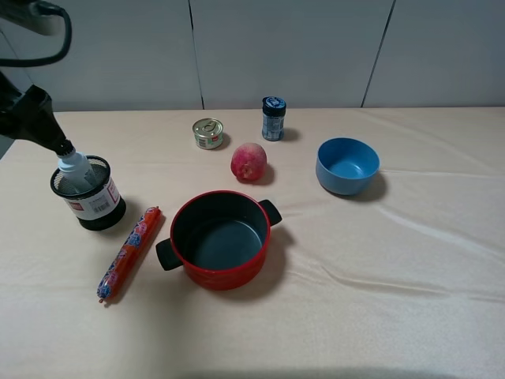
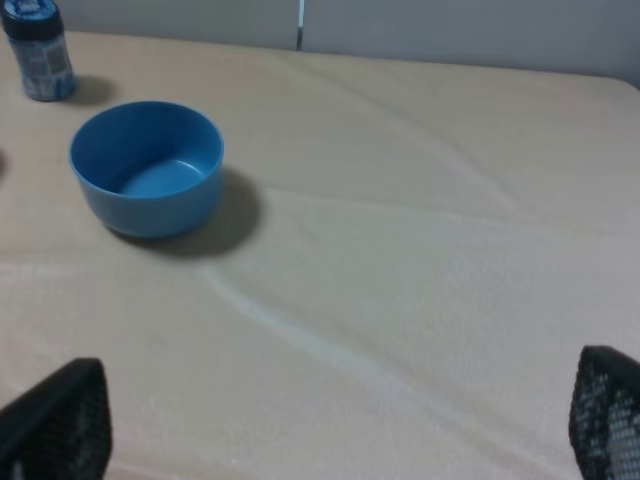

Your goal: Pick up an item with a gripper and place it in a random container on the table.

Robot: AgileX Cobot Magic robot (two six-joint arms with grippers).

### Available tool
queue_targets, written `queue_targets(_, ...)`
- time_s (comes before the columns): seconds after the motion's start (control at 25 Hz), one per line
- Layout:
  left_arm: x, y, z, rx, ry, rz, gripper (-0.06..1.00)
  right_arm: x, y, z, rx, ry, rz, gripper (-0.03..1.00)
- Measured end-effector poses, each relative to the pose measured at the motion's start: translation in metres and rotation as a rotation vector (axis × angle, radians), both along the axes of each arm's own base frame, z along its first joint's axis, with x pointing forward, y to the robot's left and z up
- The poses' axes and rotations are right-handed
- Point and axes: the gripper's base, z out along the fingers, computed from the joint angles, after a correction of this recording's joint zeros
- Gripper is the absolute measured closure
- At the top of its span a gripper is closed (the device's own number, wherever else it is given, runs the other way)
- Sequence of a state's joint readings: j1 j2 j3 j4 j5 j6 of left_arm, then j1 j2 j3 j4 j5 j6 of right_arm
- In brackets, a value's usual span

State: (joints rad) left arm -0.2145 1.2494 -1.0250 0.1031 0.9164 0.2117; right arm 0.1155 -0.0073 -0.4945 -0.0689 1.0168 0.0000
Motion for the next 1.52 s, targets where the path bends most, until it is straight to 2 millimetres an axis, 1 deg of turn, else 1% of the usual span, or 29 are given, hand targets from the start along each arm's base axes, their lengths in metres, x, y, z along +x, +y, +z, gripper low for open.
queue_targets(0.16, -0.022, 0.004, 0.014, -0.019, 0.018, 0.033, -0.05, 0.0, 0.0, 0.0, 0.0, 0.0, 0.0, 0.27)
queue_targets(0.2, -0.034, 0.006, 0.018, -0.032, 0.022, 0.053, -0.05, 0.0, 0.0, 0.0, 0.0, 0.0, 0.0, 0.27)
queue_targets(0.24, -0.034, 0.006, 0.018, -0.032, 0.022, 0.053, -0.05, 0.0, 0.0, 0.0, 0.0, 0.0, 0.0, 0.27)
queue_targets(0.36, -0.052, 0.01, 0.017, -0.044, 0.017, 0.074, -0.05, 0.0, 0.0, 0.0, 0.0, 0.0, 0.0, 0.27)
queue_targets(0.48, -0.071, 0.014, 0.013, -0.051, -0.001, 0.079, -0.05, 0.0, 0.0, 0.0, 0.0, 0.0, 0.0, 0.27)
queue_targets(0.6, -0.089, 0.018, 0.005, -0.059, -0.015, 0.083, -0.05, 0.0, 0.0, 0.0, 0.0, 0.0, 0.0, 0.27)
queue_targets(0.8, -0.117, 0.024, -0.008, -0.092, -0.039, 0.14, -0.05, 0.0, 0.0, 0.0, 0.0, 0.0, 0.0, 0.27)
queue_targets(0.84, -0.127, 0.026, -0.013, -0.107, -0.053, 0.161, -0.05, 0.0, 0.0, 0.0, 0.0, 0.0, 0.0, 0.27)
queue_targets(0.96, -0.142, 0.027, -0.021, -0.148, -0.067, 0.186, -0.05, 0.0, 0.0, 0.0, 0.0, 0.0, 0.0, 0.27)
queue_targets(1.16, -0.161, 0.027, -0.036, -0.214, -0.069, 0.203, -0.05, 0.0, 0.0, 0.0, 0.0, 0.0, 0.0, 0.27)
queue_targets(1.24, -0.167, 0.028, -0.042, -0.215, -0.07, 0.204, -0.05, 0.0, 0.0, 0.0, 0.0, 0.0, 0.0, 0.27)
queue_targets(1.36, -0.172, 0.029, -0.05, -0.212, -0.06, 0.206, -0.05, 0.0, 0.0, 0.0, 0.0, 0.0, 0.0, 0.27)
queue_targets(1.52, -0.174, 0.028, -0.051, -0.224, -0.06, 0.195, -0.05, 0.0, 0.0, 0.0, 0.0, 0.0, 0.0, 0.27)
